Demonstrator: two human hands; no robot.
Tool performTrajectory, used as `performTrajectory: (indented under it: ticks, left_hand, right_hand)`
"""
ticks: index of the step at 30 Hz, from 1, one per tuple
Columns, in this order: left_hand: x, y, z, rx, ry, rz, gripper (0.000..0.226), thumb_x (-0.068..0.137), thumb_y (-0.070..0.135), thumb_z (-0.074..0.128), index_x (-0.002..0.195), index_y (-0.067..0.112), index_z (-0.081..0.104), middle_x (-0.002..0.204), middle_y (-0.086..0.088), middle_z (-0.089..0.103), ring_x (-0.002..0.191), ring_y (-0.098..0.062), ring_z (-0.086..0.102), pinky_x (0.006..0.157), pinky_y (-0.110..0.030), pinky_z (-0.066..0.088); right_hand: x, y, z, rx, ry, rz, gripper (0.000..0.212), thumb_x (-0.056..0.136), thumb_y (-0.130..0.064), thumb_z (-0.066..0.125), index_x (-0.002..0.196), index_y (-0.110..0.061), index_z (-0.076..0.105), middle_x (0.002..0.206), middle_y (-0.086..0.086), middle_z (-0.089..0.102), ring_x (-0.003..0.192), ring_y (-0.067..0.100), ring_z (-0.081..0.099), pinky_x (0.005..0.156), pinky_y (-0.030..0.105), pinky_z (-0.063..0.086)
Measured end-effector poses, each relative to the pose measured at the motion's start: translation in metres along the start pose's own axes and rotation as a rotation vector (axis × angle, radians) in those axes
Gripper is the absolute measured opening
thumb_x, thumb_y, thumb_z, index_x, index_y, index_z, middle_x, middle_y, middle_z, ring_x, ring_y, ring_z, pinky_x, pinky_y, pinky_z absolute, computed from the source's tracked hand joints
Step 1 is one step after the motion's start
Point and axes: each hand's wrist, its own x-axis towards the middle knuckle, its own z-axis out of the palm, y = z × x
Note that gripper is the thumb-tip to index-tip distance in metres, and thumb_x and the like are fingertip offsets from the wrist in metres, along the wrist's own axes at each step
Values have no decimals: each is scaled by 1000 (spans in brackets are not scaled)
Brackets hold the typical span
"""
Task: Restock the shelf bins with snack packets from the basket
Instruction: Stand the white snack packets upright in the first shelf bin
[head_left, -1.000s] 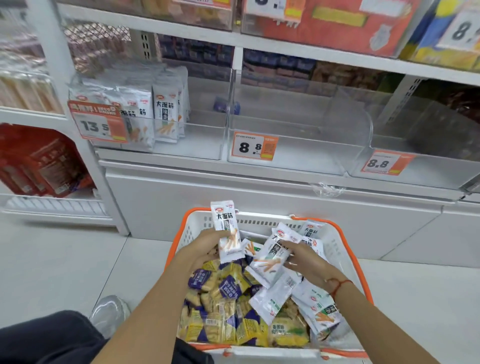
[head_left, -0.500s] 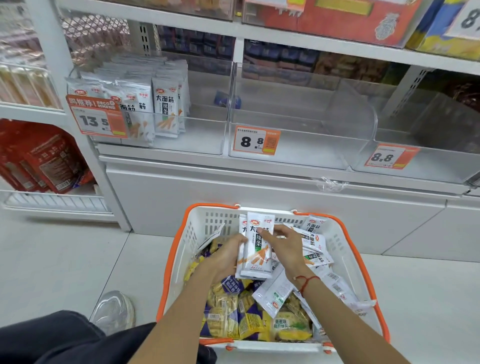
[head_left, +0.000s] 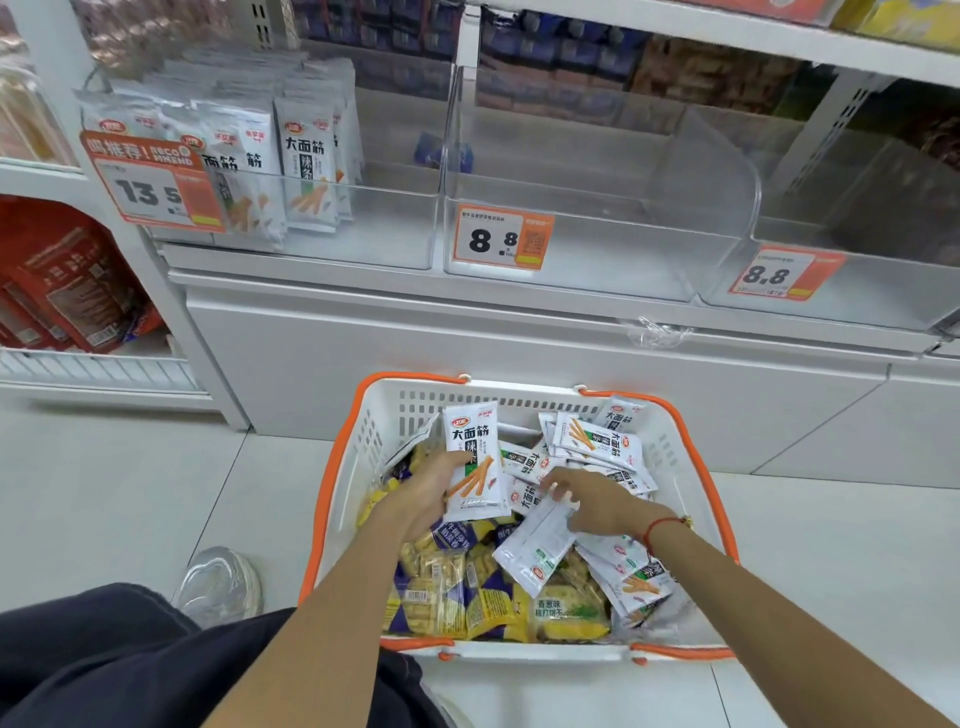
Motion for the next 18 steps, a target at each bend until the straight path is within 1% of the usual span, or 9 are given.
performTrajectory:
  ticks: [2,3,6,8,10,12,14,16,18]
  left_hand:
    - [2,-4,0,0,41,-4,16,101,12,42,98,12,58,73,-8,68,63,-22,62,66,-37,50]
    - [3,-5,0,-12,71,4,15,100,12,43,104,10,57,75,-9,67,62,-22,61,65,-37,50]
    - [7,-4,1,16,160,62,24,100,12,42,122,8,51,91,-13,63,67,-24,58,64,-36,48]
    - [8,-2,-1,40,217,107,21,102,13,39,121,12,46,98,-12,60,75,-24,58,70,-37,48]
    - [8,0,-4,92,280,120,33,101,19,38,134,14,36,123,-13,55,103,-31,57,92,-46,46]
    - [12,0,-4,113,289,90,50,100,22,36,148,17,22,145,-14,40,127,-36,45,105,-53,37]
    - [7,3,-1,119,286,83,54,101,20,34,151,16,14,153,-13,28,135,-35,33,111,-49,29]
    - [7,3,1,116,256,67,53,103,17,33,152,13,11,154,-12,24,138,-31,29,108,-43,27]
    - [4,1,4,124,253,92,45,103,15,35,147,11,26,139,-15,41,125,-30,42,102,-40,33]
  right_hand:
    - [-6,8,19,-168,-99,-50,65,79,-6,66,136,-24,41,138,3,41,123,23,43,101,38,41]
    - [-9,7,27,-196,-69,-84,68,79,-10,67,139,-24,38,140,3,38,127,24,38,103,37,38]
    - [-13,2,36,-188,99,-126,48,87,-12,57,134,-20,48,137,5,47,124,24,44,96,35,44]
    - [-10,0,28,0,130,-99,31,93,-10,51,122,-14,60,125,8,59,111,27,57,92,39,49]
    - [-8,-1,13,285,162,-90,15,97,-15,50,108,-16,60,103,3,65,90,29,63,87,42,53]
    - [-8,-4,-3,592,134,-51,9,97,-12,51,103,-16,56,91,-2,63,74,18,64,71,28,56]
    - [-7,-6,-12,840,-4,-17,7,96,-12,54,102,-13,57,95,2,65,79,11,63,74,22,52]
    - [-4,-7,-15,977,-152,-33,26,94,-19,57,116,-5,57,114,13,66,103,24,63,94,34,50]
    - [-1,-12,-11,982,-210,-37,33,94,-25,58,122,-8,58,121,14,63,113,27,58,104,41,44]
